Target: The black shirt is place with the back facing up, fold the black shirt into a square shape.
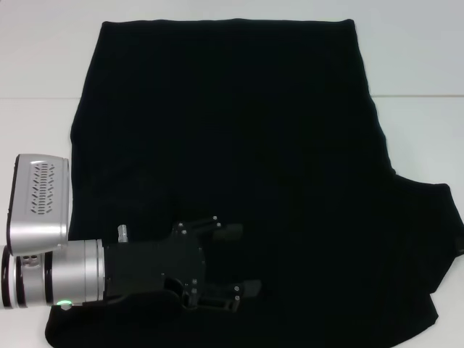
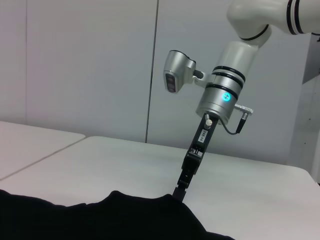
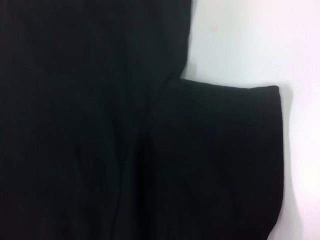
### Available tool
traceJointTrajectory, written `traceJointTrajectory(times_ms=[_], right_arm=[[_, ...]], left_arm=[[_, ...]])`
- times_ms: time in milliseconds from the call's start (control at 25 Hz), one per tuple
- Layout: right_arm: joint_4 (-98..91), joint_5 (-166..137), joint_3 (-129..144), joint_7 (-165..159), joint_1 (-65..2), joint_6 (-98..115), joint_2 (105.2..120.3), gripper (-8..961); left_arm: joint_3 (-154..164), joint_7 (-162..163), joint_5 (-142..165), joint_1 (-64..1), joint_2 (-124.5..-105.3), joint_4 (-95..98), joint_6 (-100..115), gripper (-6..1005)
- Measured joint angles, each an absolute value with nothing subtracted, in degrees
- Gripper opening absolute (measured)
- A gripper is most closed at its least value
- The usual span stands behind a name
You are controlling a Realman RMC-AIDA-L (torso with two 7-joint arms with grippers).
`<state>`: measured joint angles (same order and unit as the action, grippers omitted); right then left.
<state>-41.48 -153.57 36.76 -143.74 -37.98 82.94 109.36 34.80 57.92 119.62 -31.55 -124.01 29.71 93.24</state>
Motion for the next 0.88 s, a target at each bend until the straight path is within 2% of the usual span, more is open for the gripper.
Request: traceJointTrajectory(times_ms=[40,120,320,880], right_arm=[[-41.48,-153.57,36.75,-143.75,-37.97,82.86,109.36,302],[-41.48,-153.57,36.72,-143.76,-37.92,82.58,109.42,74],[-41.14,-153.4,36.59,-143.59,-37.71,81.36,109.61,-1],[-42.42,-153.12,30.81,-143.36,-36.31,85.58,108.37,64]], left_arm=[[34.8,57.92,119.62,-31.55,-124.01,29.71,93.24,920],[34.8,57.92,119.62,-31.56,-124.01,29.71,93.24,920],[34.8,57.92,119.62,-31.55,-124.01,29.63,93.25,919],[34.81,58.27,119.62,-31.51,-124.0,29.68,93.78,919]])
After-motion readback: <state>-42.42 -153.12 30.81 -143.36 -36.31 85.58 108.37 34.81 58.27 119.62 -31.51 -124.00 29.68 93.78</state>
